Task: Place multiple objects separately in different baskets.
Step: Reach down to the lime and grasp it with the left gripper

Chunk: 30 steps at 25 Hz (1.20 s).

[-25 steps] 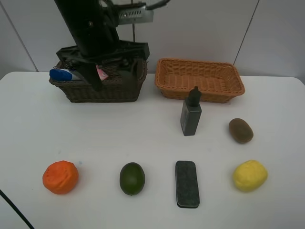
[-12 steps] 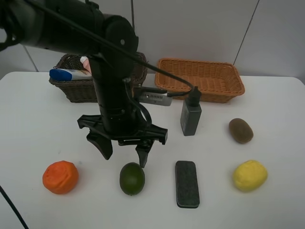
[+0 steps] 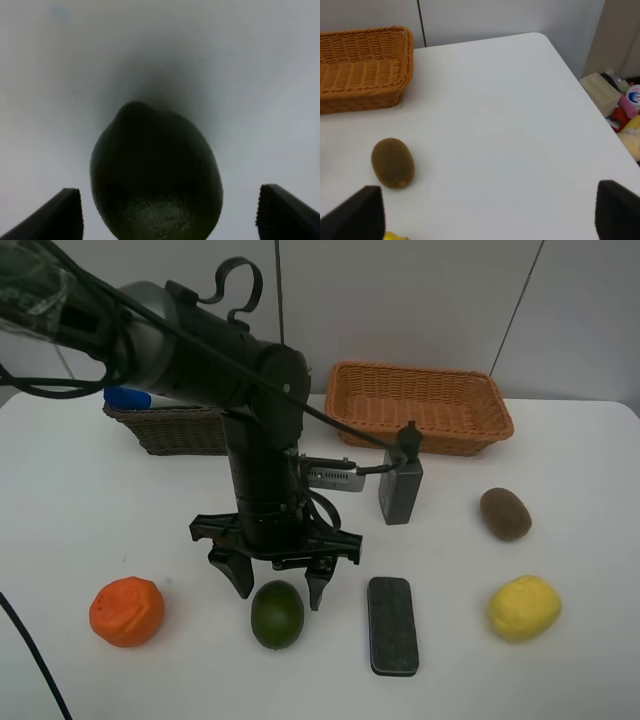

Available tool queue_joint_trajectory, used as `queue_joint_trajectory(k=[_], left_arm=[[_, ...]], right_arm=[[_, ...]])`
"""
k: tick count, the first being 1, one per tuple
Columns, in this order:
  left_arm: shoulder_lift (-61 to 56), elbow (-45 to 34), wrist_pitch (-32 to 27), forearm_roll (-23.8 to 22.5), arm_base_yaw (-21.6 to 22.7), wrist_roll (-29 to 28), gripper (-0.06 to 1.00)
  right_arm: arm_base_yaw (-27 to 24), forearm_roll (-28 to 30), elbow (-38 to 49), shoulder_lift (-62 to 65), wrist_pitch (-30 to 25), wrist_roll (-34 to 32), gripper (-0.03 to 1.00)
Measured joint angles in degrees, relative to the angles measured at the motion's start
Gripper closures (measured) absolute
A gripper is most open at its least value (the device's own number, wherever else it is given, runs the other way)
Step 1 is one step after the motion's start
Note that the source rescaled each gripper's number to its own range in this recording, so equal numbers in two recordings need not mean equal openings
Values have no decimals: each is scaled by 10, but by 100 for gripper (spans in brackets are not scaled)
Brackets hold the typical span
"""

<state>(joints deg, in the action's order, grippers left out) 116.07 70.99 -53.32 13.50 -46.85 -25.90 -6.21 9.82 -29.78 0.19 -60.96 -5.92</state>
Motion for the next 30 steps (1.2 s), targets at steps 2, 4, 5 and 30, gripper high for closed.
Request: queue_joint_trajectory(k=[2, 4, 5, 30], left_arm=[[9, 0, 0, 5, 0, 1, 8], [20, 0, 0, 10, 0, 5, 8], [26, 0, 0, 12, 0, 7, 8], [78, 64, -68, 10, 0, 48, 32]], right_arm=[[0, 0, 0, 0, 0, 0, -3], [0, 0, 0, 0, 0, 0, -3], [0, 0, 0, 0, 0, 0, -3], [0, 0, 0, 0, 0, 0, -3]])
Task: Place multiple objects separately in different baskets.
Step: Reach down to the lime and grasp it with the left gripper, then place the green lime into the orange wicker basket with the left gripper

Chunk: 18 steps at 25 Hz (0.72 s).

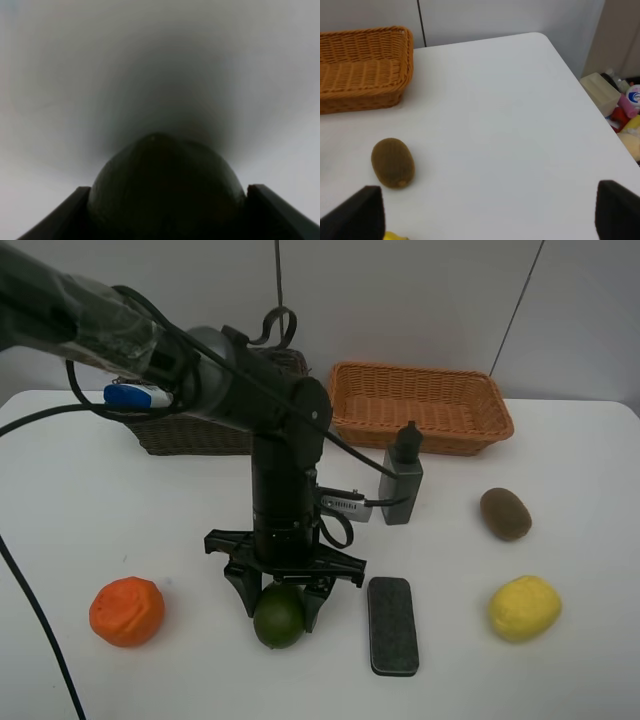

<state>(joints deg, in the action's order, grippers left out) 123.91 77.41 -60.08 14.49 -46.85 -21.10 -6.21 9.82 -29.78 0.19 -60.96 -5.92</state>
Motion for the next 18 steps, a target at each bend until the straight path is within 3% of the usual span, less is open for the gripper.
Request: queue_joint_trajectory(k=[5, 13, 18], left_arm=[[-18, 101, -58, -35, 2, 21, 32], [24, 419, -66, -44, 76, 70, 32], [140, 591, 16, -46, 125, 85, 32]], right_arm=[[0, 0, 0, 0, 0, 0, -3], [0, 0, 0, 0, 0, 0, -3], [0, 0, 0, 0, 0, 0, -3]])
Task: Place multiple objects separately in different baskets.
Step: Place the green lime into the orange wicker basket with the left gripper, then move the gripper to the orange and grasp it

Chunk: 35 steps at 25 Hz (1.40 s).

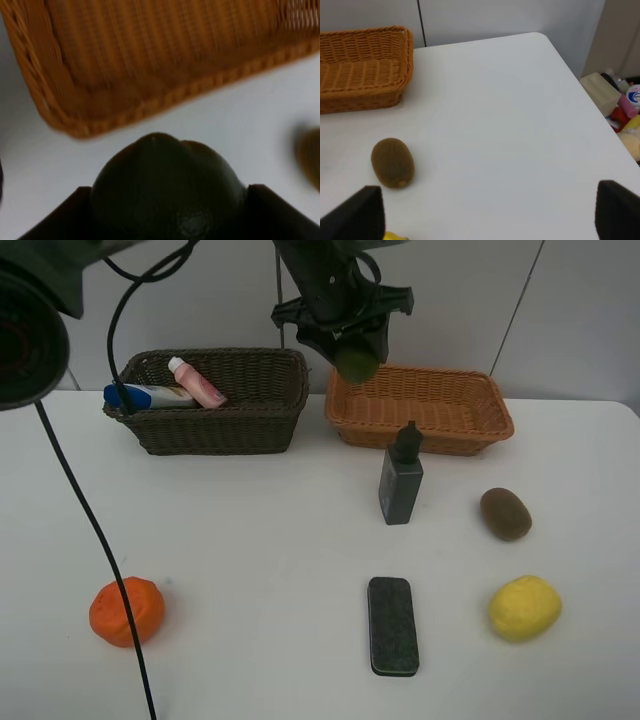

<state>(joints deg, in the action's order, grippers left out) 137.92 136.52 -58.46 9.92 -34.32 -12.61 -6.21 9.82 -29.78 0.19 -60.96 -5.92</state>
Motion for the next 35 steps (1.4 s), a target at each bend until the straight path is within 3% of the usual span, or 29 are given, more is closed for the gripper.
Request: queue_joint_trajectory(k=[4, 7, 9, 12, 16, 19, 24, 28, 31, 35], left_arm=[[95, 74, 99, -1, 8, 40, 31], [135, 91, 148, 0, 8, 53, 5], [145, 92, 155, 0, 8, 56, -2], [144, 92, 149, 0, 8, 61, -5], [112, 93, 66, 0, 8, 62, -5], [71, 95, -65, 1, 8, 52, -5], [3, 74, -104, 4, 7, 42, -5], [-68, -22, -104, 7, 1, 52, -5], [-165, -167, -102, 5, 0, 59, -5], [-311, -386, -102, -38, 0, 61, -5]], right_arm=[[0, 0, 0, 0, 0, 0, -3], [0, 0, 0, 0, 0, 0, -3], [0, 0, 0, 0, 0, 0, -3], [0, 0, 0, 0, 0, 0, -3], [0, 0, 0, 0, 0, 0, -3], [0, 0, 0, 0, 0, 0, -3], [0, 0, 0, 0, 0, 0, -3], [0, 0, 0, 0, 0, 0, -3], [0, 0, 0, 0, 0, 0, -3], [0, 0, 0, 0, 0, 0, -3]])
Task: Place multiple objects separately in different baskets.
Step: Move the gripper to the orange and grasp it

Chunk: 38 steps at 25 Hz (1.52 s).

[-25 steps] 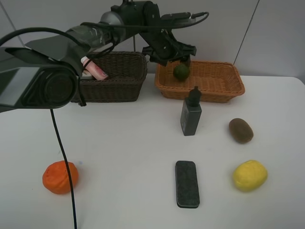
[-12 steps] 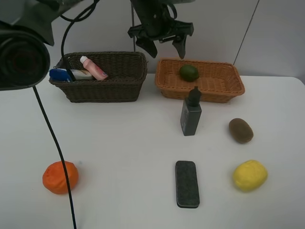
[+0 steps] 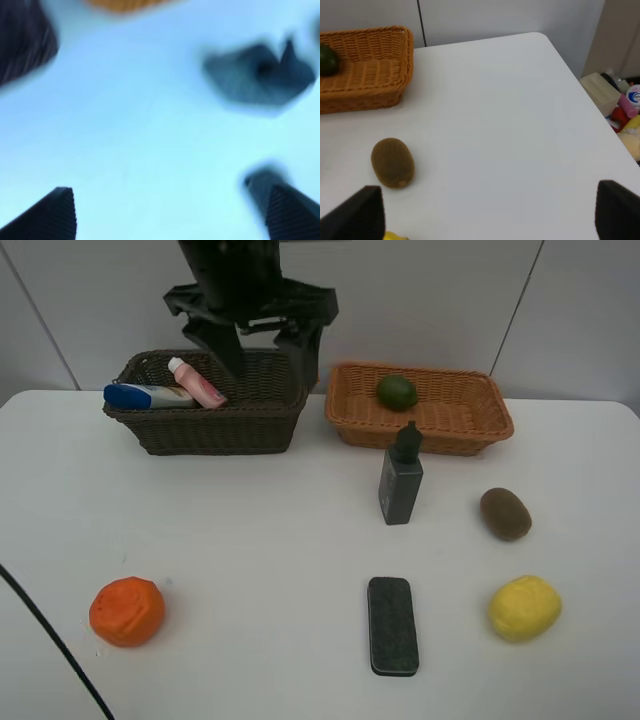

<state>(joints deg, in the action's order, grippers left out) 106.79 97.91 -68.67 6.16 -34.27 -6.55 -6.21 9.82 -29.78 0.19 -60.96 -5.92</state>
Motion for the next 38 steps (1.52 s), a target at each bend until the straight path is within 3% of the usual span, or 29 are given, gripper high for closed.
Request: queue_joint_trajectory(k=[7, 12, 15, 19, 23, 31, 38], left_arm=[[-212, -295, -1, -68, 0, 25, -5], [-235, -418, -1, -82, 0, 106, -5], [-224, -473, 30, -71, 0, 156, -5], [-209, -502, 93, -47, 0, 206, -5], [-178, -505, 121, -47, 0, 221, -5], [-94, -506, 178, -114, 0, 223, -5], [-44, -506, 201, -120, 0, 223, -5]], right_arm=[[0, 0, 0, 0, 0, 0, -3], [0, 0, 0, 0, 0, 0, -3], [0, 0, 0, 0, 0, 0, -3], [0, 0, 0, 0, 0, 0, -3], [0, 0, 0, 0, 0, 0, -3], [0, 0, 0, 0, 0, 0, -3], [0, 0, 0, 0, 0, 0, -3]])
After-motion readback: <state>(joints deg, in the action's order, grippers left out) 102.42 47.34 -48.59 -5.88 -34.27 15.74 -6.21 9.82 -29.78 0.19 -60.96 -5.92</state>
